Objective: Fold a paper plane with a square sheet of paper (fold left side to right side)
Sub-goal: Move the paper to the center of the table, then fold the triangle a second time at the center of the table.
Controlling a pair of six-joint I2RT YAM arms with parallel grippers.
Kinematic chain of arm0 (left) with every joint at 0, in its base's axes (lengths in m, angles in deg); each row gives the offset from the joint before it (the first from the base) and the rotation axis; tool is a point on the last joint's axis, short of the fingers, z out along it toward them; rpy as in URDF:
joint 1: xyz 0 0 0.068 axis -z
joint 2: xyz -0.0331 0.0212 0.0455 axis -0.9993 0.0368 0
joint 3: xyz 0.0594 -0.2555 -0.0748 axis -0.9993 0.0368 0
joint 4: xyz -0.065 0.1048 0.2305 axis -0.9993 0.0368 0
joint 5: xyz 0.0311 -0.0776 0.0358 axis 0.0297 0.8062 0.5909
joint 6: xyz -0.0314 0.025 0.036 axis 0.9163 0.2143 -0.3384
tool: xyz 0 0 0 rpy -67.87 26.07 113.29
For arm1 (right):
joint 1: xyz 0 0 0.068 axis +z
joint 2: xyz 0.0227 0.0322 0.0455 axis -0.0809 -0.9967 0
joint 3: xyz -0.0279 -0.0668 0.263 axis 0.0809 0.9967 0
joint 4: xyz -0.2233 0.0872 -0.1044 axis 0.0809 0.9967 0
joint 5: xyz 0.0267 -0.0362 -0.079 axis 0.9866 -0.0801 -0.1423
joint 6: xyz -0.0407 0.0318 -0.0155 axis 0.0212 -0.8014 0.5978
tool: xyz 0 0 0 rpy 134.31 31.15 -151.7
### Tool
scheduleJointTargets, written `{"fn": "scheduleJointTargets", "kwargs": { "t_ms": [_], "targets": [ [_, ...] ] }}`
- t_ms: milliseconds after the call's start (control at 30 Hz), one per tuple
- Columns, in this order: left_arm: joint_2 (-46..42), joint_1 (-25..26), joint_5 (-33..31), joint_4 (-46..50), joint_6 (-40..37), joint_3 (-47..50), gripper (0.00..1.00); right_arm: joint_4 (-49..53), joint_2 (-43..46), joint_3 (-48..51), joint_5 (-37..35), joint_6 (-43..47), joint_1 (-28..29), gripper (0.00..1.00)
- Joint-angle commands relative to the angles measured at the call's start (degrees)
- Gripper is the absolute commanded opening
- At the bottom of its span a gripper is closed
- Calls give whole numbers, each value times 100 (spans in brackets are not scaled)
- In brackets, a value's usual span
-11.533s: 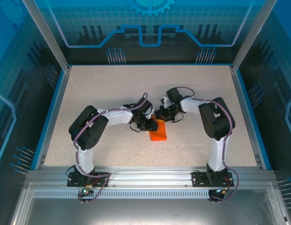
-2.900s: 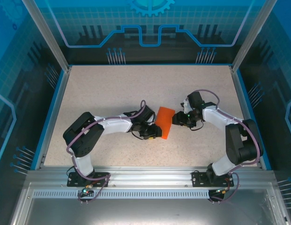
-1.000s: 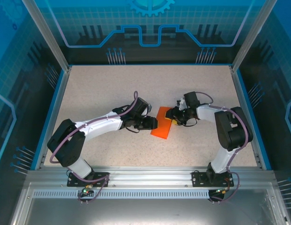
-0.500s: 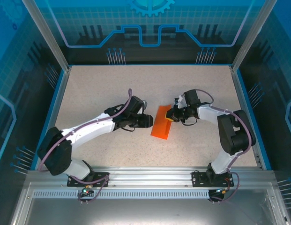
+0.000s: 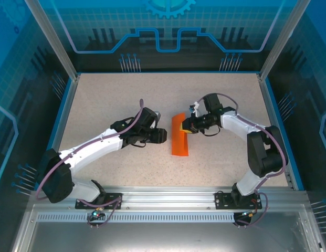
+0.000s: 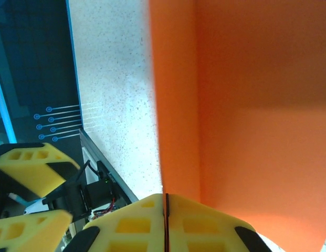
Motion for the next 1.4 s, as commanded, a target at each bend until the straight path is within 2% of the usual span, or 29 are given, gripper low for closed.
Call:
{"fn": "scheduleJointTargets", "kwargs": {
  "t_ms": [0, 400, 833, 967, 1133, 1367],
  "targets": [
    [-90, -41, -105, 130, -124, -67, 54, 621, 22, -280, 9, 194, 92, 8],
    [-110, -38, 87, 31, -256, 45, 54, 152, -979, -488, -144, -237, 328, 9],
    [-72, 59, 466, -296, -382, 194, 55, 27, -1066, -455, -476, -636, 359, 10],
    [50, 315, 552, -508, -430, 214, 56, 128, -1132, -508, -473, -541, 364, 10],
    [300, 789, 361, -670, -389, 171, 57, 169, -1160, -478, -503, -503, 362, 11],
    [990, 1602, -606, -575, -74, -183, 63, 187, -1160, -473, -521, -487, 364, 11]
  ]
}}
